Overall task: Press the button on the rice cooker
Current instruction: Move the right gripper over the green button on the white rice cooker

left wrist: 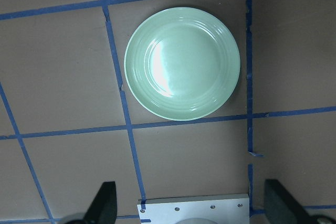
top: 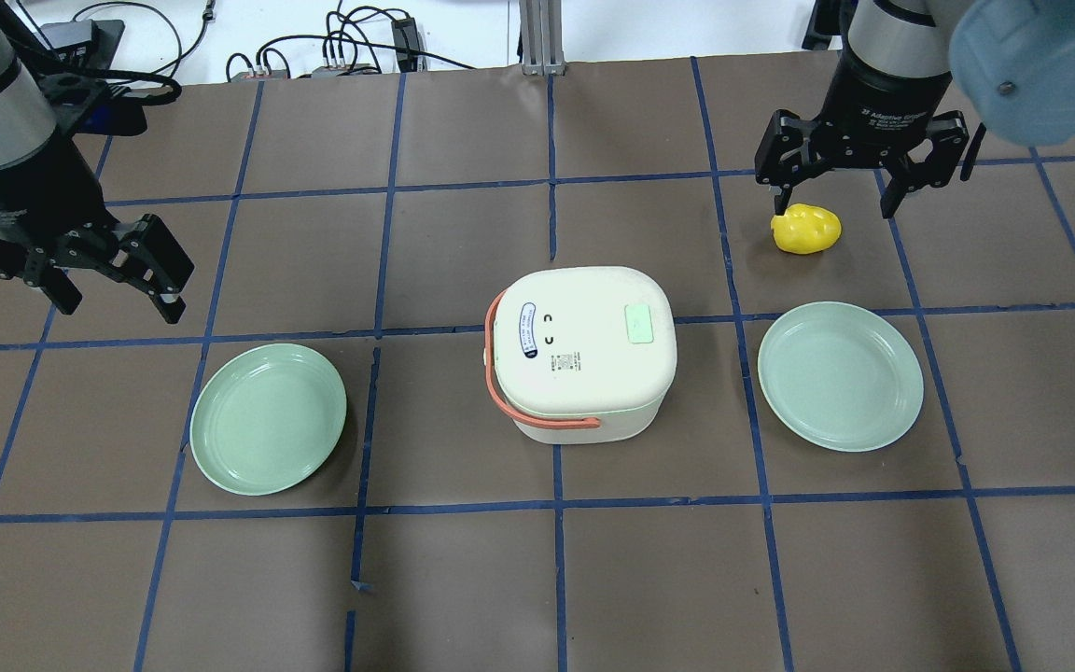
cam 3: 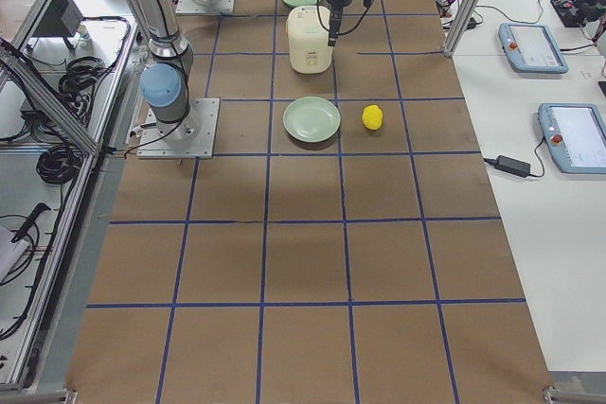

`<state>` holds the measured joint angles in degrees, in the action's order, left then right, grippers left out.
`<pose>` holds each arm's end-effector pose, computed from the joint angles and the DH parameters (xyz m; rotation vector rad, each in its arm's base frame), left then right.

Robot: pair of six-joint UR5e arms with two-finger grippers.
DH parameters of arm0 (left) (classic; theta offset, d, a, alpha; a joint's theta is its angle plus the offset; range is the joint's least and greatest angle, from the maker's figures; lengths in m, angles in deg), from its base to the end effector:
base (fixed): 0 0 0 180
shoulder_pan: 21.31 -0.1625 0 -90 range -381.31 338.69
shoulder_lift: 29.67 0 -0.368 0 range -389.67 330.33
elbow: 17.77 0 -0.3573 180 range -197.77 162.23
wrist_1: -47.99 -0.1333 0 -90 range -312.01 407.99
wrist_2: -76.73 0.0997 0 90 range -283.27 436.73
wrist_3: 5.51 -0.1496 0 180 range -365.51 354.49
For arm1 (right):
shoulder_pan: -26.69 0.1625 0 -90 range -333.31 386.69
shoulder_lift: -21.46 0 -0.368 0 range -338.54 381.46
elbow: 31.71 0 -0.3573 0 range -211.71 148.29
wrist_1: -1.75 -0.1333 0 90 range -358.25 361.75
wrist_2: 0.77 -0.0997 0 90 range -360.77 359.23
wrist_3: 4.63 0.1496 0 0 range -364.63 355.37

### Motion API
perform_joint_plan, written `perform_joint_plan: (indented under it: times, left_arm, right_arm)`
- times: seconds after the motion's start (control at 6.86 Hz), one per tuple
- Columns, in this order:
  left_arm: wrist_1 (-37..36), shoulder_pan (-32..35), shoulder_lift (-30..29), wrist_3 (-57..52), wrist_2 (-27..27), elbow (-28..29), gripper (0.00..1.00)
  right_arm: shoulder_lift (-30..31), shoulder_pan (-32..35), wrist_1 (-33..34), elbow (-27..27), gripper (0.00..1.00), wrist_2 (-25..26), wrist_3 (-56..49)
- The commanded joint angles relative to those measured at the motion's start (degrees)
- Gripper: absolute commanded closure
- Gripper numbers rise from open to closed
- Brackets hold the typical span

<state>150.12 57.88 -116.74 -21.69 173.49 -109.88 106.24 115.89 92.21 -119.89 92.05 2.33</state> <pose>-0.0373 -0.4216 0.3699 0.1610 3.0507 0.3362 0.1192 -0.4838 0.3534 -0.2071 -3.0818 -0.0751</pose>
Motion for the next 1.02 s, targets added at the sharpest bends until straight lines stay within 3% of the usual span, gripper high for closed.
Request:
perform_joint_plan:
  times: [0.0,0.15,0.44,0.73,0.88]
  left_arm:
    - [0.0,0.0,0.0,0.0,0.0,0.0,0.0]
    - [0.0,0.0,0.0,0.0,0.0,0.0,0.0]
    - [0.0,0.0,0.0,0.0,0.0,0.0,0.0]
    - [0.0,0.0,0.0,0.0,0.0,0.0,0.0]
    - [0.0,0.0,0.0,0.0,0.0,0.0,0.0]
  right_arm:
    - [0.0,0.0,0.5,-0.1,0.0,-1.2,0.1]
    - [-0.2,0.0,0.5,-0.1,0.0,-3.9,0.1]
    - [-0.1,1.1,0.4,0.7,0.0,-4.0,1.6]
    - [-0.3,8.8,0.9,0.8,0.0,-3.1,13.0]
    - [-0.8,12.5,4.6,0.3,0.0,-3.0,16.7]
